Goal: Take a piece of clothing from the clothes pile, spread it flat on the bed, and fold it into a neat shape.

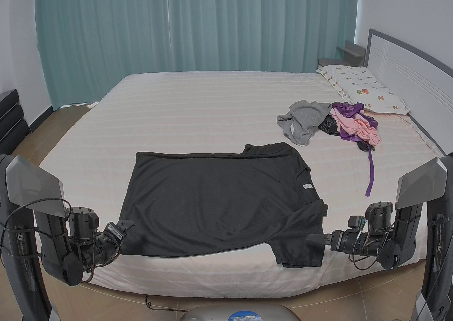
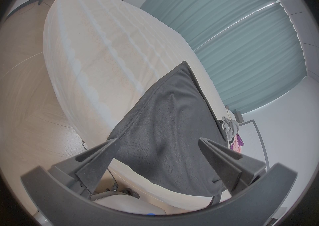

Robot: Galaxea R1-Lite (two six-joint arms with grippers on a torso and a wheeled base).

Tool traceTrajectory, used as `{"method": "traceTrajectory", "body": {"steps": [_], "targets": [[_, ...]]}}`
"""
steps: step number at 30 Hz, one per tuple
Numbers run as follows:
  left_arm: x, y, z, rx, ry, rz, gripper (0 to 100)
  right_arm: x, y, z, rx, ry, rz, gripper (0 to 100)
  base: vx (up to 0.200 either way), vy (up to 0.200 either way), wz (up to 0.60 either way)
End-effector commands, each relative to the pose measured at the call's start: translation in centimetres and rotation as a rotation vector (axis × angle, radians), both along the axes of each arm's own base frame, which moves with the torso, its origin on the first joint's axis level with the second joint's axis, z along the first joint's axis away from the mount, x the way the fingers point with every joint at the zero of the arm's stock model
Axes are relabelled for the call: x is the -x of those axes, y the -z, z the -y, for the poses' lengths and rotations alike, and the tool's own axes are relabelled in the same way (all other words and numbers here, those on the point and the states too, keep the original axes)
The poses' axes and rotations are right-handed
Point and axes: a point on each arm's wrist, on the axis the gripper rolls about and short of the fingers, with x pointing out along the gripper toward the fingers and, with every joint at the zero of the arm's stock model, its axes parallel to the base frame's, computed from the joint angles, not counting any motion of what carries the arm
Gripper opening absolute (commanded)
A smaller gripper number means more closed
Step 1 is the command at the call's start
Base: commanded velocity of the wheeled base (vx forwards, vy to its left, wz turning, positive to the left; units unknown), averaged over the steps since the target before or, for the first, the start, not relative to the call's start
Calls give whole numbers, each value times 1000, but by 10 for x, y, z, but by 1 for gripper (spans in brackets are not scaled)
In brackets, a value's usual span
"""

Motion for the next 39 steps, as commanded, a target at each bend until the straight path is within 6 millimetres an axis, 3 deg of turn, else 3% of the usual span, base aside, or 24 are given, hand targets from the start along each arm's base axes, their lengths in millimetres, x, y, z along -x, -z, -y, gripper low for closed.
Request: {"method": "traceTrajectory", "body": {"steps": [1, 11, 12, 26, 33, 39], "targets": [[0, 0, 0, 1, 0, 0, 100, -2, 7, 0, 3, 3, -10, 100, 0, 0, 0], [0, 0, 0, 1, 0, 2, 100, -5, 12, -1, -3, 4, 20, 100, 0, 0, 0], [0, 0, 0, 1, 0, 2, 100, -5, 12, -1, -2, 7, 21, 0, 0, 0, 0], [-2, 0, -2, 0, -8, 7, 100, 10, 3, 8, 5, 28, 17, 0, 0, 0, 0], [-3, -2, -28, -26, -8, 24, 100, 23, -10, 15, -2, 42, 44, 0, 0, 0, 0], [-1, -3, -34, 21, 67, 28, 100, 29, -14, 16, -1, 41, 34, 0, 0, 0, 0]]}}
